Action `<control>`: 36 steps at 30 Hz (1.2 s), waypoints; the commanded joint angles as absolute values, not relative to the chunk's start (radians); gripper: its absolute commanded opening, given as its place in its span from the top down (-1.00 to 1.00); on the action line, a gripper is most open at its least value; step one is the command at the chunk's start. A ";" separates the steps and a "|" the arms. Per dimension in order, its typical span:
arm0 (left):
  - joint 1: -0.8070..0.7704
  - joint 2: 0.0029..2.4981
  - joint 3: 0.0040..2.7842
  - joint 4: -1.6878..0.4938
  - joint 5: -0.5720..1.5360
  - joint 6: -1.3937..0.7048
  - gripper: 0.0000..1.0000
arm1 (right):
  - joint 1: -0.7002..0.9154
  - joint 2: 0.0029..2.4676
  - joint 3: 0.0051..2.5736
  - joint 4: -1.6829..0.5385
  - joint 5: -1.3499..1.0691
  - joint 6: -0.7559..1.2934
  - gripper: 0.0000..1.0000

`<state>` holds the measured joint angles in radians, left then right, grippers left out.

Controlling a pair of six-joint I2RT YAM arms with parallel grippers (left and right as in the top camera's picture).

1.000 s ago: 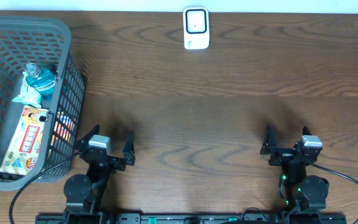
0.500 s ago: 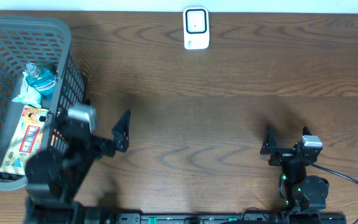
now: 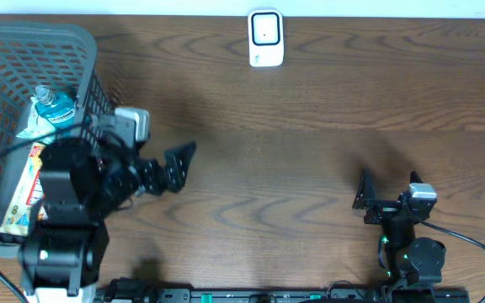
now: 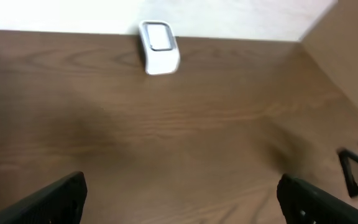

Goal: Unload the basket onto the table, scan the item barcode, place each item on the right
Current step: 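Reach the left gripper into the grey basket toward the blue bottle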

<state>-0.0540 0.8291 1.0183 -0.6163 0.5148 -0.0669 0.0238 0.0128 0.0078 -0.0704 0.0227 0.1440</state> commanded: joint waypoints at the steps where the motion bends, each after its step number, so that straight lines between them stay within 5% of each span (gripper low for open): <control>1: -0.049 0.905 1.216 -0.600 0.280 -0.168 -0.96 | 0.020 0.007 0.006 -0.072 0.032 0.130 -0.99; 6: -0.047 1.084 1.446 -0.655 -0.101 -0.289 -0.96 | 0.020 0.007 0.006 -0.072 0.031 0.130 -0.98; 10: 0.009 1.237 1.601 -0.718 -0.175 -0.371 -0.96 | 0.020 0.007 0.006 -0.072 0.032 0.130 -0.99; 24: 0.381 1.544 1.665 -0.830 -0.094 -0.720 -0.96 | 0.020 0.007 0.006 -0.072 0.031 0.130 -0.98; 36: 0.421 1.748 1.665 -0.833 -0.051 -0.897 -0.96 | 0.020 0.007 0.006 -0.072 0.032 0.130 -0.99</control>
<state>0.4137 1.7172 1.6436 -0.8303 -0.0795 -0.8043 0.0238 0.0124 0.0078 -0.0708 0.0231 0.1436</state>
